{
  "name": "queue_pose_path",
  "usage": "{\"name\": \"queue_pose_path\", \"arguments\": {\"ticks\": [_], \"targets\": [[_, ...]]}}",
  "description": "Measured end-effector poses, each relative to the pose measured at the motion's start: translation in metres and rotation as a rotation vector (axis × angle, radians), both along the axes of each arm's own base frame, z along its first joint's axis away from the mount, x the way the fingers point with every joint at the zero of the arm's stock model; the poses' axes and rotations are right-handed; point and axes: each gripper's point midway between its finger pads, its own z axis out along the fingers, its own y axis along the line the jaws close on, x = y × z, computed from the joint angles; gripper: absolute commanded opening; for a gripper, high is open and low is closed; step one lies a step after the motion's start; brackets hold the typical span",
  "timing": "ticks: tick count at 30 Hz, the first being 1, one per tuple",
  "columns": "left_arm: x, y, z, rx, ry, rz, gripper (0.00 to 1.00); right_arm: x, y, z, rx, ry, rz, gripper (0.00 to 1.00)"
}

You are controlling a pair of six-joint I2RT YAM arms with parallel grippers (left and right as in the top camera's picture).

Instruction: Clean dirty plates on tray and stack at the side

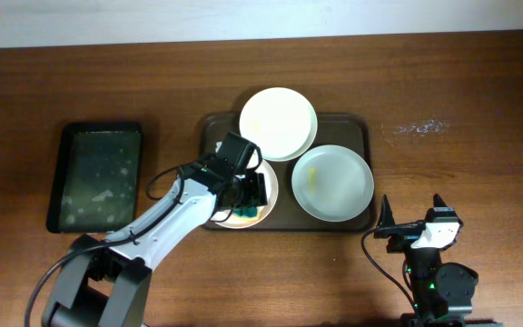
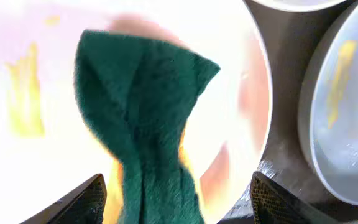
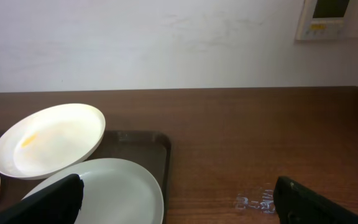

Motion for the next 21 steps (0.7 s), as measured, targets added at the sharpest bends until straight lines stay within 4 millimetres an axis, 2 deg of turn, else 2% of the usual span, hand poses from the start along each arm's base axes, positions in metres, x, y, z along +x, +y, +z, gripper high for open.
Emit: {"name": "queue_pose_path", "arguments": {"ticks": [2, 3, 6, 8, 9, 10, 11, 12, 13, 14, 15, 16, 18, 19, 20, 21], "targets": [[-0.008, 0.004, 0.004, 0.025, 0.041, -0.004, 0.73, 0.0, 0.0, 0.0, 0.0, 0.0, 0.0, 0.98], [-0.008, 0.006, 0.013, 0.03, 0.049, -0.005, 0.73, 0.0, 0.0, 0.0, 0.0, 0.0, 0.0, 0.98], [0.006, 0.017, 0.087, -0.028, -0.056, 0.041, 0.77, 0.0, 0.0, 0.0, 0.0, 0.0, 0.0, 0.98], [0.008, 0.046, 0.147, -0.078, -0.167, 0.115, 0.9, 0.0, 0.0, 0.0, 0.0, 0.0, 0.0, 0.98], [-0.002, 0.074, 0.177, -0.089, -0.221, 0.179, 0.98, 0.0, 0.0, 0.0, -0.001, 0.0, 0.0, 0.98], [-0.008, 0.088, 0.186, -0.082, -0.235, 0.208, 1.0, 0.001, 0.002, 0.021, 0.007, -0.088, 0.01, 0.98], [-0.024, 0.118, 0.188, -0.045, -0.204, 0.292, 1.0, 0.0, 0.005, 0.037, 0.02, -0.152, 0.027, 0.98], [-0.031, 0.133, 0.188, -0.018, -0.19, 0.332, 1.0, -0.003, 0.023, 0.053, 0.108, -0.21, 0.139, 0.98], [-0.043, 0.154, 0.184, 0.023, -0.151, 0.392, 1.0, -0.007, 0.041, 0.059, 0.18, -0.22, 0.251, 0.98], [-0.045, 0.162, 0.183, 0.035, -0.146, 0.417, 1.0, -0.013, 0.057, 0.067, 0.258, -0.231, 0.352, 0.98], [-0.05, 0.17, 0.181, 0.054, -0.124, 0.442, 0.99, -0.025, 0.07, 0.092, 0.332, -0.306, 0.461, 0.98], [-0.055, 0.175, 0.178, 0.069, -0.102, 0.454, 1.0, -0.048, 0.077, 0.135, 0.402, -0.468, 0.561, 0.98], [-0.06, 0.176, 0.175, 0.081, -0.078, 0.455, 1.0, -0.091, 0.07, 0.196, 0.429, -0.744, 0.608, 0.98], [-0.06, 0.176, 0.174, 0.082, -0.075, 0.455, 1.0, -0.103, 0.062, 0.22, 0.447, -0.816, 0.584, 0.98], [-0.06, 0.176, 0.174, 0.082, -0.076, 0.455, 0.99, -0.105, 0.056, 0.239, 0.449, -0.817, 0.537, 0.98], [-0.061, 0.176, 0.174, 0.085, -0.071, 0.455, 0.99, -0.108, 0.051, 0.271, 0.406, -0.795, 0.471, 0.98]]}}
